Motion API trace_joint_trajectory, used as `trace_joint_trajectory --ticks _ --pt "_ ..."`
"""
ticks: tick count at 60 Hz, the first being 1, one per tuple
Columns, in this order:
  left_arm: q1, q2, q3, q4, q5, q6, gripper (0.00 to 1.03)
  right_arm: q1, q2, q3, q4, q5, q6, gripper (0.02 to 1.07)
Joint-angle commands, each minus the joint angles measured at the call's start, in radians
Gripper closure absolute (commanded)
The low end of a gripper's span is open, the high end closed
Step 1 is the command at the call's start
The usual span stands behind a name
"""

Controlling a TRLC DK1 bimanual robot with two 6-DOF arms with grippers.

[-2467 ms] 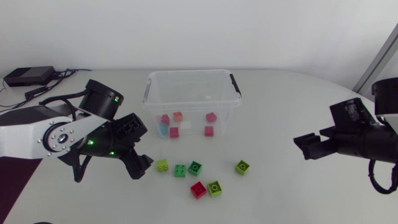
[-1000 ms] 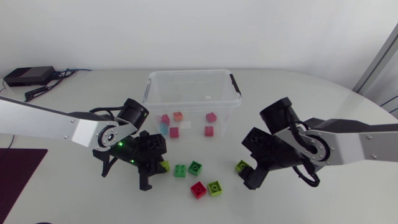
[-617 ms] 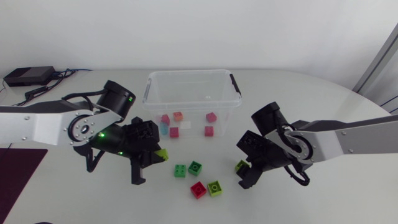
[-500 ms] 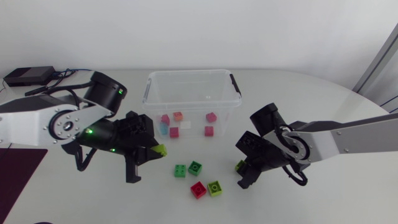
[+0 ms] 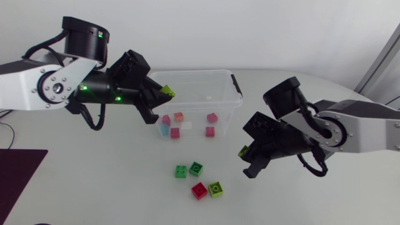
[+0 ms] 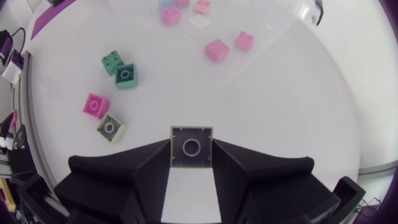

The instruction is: Pick up the duplo bricks and place them in the container

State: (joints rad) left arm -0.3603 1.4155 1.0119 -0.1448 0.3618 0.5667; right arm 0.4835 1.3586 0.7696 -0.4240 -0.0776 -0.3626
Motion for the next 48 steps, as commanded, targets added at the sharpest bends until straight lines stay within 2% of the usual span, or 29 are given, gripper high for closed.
trace_joint_trajectory --ticks 1,11,12,13,14,15,17,18,21,34,46,48 --pt "0.026 0.079 0.068 0.063 -0.024 -0.087 0.80 0.018 -0.032 0.043 -0.039 0.002 0.028 0.80" --pt "0.054 0.181 0.136 0.152 -0.092 -0.137 0.78 0.032 -0.046 0.108 -0.067 0.002 0.037 0.80" --pt "0.060 0.201 0.149 0.162 -0.095 -0.148 0.73 0.033 -0.046 0.117 -0.068 0.002 0.039 0.80" --pt "0.061 0.203 0.149 0.162 -0.095 -0.148 0.72 0.033 -0.046 0.119 -0.070 0.002 0.040 0.80" --pt "0.067 0.209 0.152 0.177 -0.116 -0.159 0.54 0.033 -0.047 0.137 -0.071 0.002 0.042 0.80" --pt "0.070 0.207 0.151 0.192 -0.119 -0.166 0.45 0.033 -0.049 0.149 -0.073 0.002 0.042 0.80" --pt "0.072 0.206 0.148 0.203 -0.119 -0.174 0.35 0.033 -0.049 0.161 -0.073 0.002 0.045 0.80" --pt "0.073 0.201 0.145 0.209 -0.121 -0.179 0.20 0.033 -0.047 0.181 -0.071 0.002 0.051 0.80" --pt "0.077 0.188 0.136 0.215 -0.121 -0.182 0.07 0.033 -0.042 0.212 -0.071 0.002 0.056 0.80" --pt "0.081 0.033 0.024 0.203 -0.100 -0.156 0.05 0.033 0.002 0.356 -0.053 -0.001 0.079 0.80" --pt "0.060 -0.099 -0.091 0.108 -0.020 -0.060 0.05 0.033 0.112 0.484 -0.002 -0.002 0.091 0.80" --pt "0.047 -0.127 -0.124 0.062 0.009 -0.016 0.05 0.032 0.140 0.505 0.014 -0.001 0.094 0.80"
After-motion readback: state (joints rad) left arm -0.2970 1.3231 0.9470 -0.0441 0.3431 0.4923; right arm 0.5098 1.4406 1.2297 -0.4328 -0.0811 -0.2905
